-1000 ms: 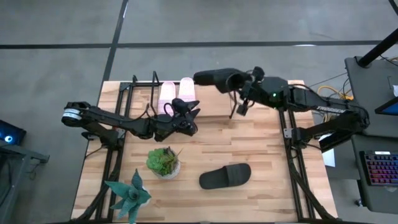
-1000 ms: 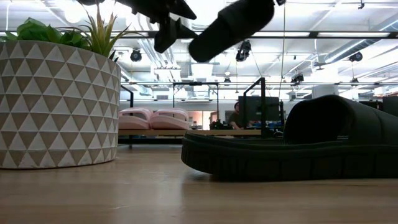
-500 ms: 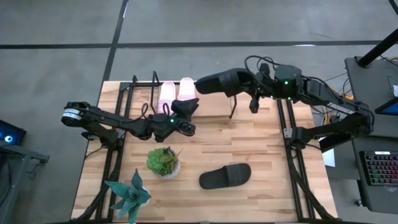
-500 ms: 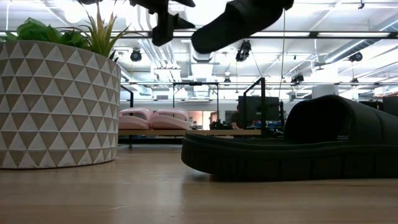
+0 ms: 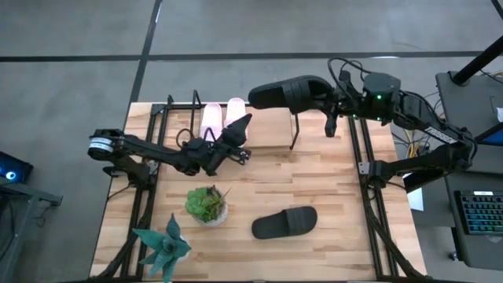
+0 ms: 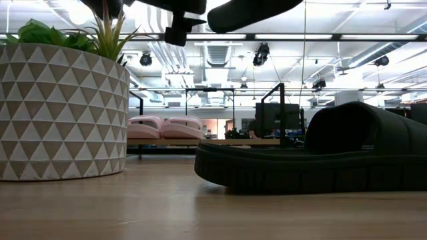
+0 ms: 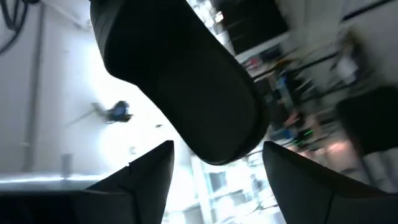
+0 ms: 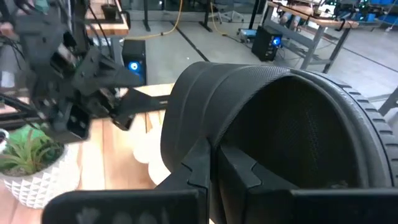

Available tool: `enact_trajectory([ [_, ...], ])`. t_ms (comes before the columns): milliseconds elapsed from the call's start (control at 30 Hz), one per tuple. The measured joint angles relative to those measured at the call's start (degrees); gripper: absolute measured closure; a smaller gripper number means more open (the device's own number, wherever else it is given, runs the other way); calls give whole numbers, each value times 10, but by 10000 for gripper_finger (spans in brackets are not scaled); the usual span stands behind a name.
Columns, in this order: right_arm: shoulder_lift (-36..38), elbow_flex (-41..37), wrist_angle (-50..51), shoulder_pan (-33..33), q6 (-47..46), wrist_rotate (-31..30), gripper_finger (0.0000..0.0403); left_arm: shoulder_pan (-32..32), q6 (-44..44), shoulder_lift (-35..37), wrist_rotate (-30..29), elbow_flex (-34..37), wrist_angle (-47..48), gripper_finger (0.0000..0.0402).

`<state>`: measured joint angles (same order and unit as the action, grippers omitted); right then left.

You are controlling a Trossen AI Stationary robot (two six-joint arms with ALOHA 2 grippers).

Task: Pick and place slides into the shelf
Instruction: Put the top black slide on the shelf

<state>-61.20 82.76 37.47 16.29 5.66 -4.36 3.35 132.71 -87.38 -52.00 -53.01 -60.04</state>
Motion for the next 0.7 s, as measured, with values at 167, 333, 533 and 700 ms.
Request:
enact_trajectory([
  [167, 0, 13, 0, 0, -7, 3, 394, -19, 129, -43, 37, 0, -109, 172],
  [333, -1, 24, 15, 0, -16, 16, 394, -39, 168, -72, 89, 0, -187, 172],
  [533, 0, 24, 30, 0, -32, 33, 394, -60, 187, -79, 125, 0, -209, 172],
  [700, -1, 28, 38, 0, -42, 58, 394, -73, 188, -78, 127, 0, -205, 172],
])
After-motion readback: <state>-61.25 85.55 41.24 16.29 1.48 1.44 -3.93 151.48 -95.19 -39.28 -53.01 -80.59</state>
